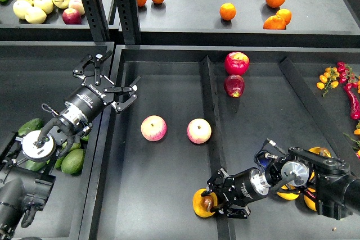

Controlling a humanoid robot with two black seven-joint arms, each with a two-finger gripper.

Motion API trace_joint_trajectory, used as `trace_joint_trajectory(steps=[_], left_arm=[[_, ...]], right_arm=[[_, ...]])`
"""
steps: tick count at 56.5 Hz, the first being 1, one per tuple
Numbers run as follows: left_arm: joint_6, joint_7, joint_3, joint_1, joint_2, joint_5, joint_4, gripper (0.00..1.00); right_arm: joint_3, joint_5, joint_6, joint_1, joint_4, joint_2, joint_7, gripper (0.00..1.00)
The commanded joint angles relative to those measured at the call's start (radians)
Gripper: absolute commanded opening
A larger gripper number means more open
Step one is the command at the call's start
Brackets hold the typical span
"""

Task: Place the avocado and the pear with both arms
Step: 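Close the right gripper on the halved orange fruit, then carry the halved fruit with the right gripper into the bin of orange halves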

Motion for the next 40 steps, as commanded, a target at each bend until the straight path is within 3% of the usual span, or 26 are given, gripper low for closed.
trace_joint_trajectory(steps=[1, 15, 40], left_arm=[[0.0, 0.0, 0.0, 0.0, 0.0, 0.0, -0.001, 0.99], [0.0, -0.001, 0.002, 0.011, 0.0, 0.0, -0.006, 0.99], [-0.008, -0.001, 0.002, 0.012, 0.0, 0.0, -0.004, 0.99]], right_arm=[[0.002, 0.001, 0.0, -0.005, 0.0, -0.002, 0.0, 0.39], [0.022, 0.006, 0.0, -0.005, -0.003, 0.005, 0.0, 0.28], [0.044, 0.038, 0.0, 0.021, -0.003, -0.008, 0.0, 0.21]])
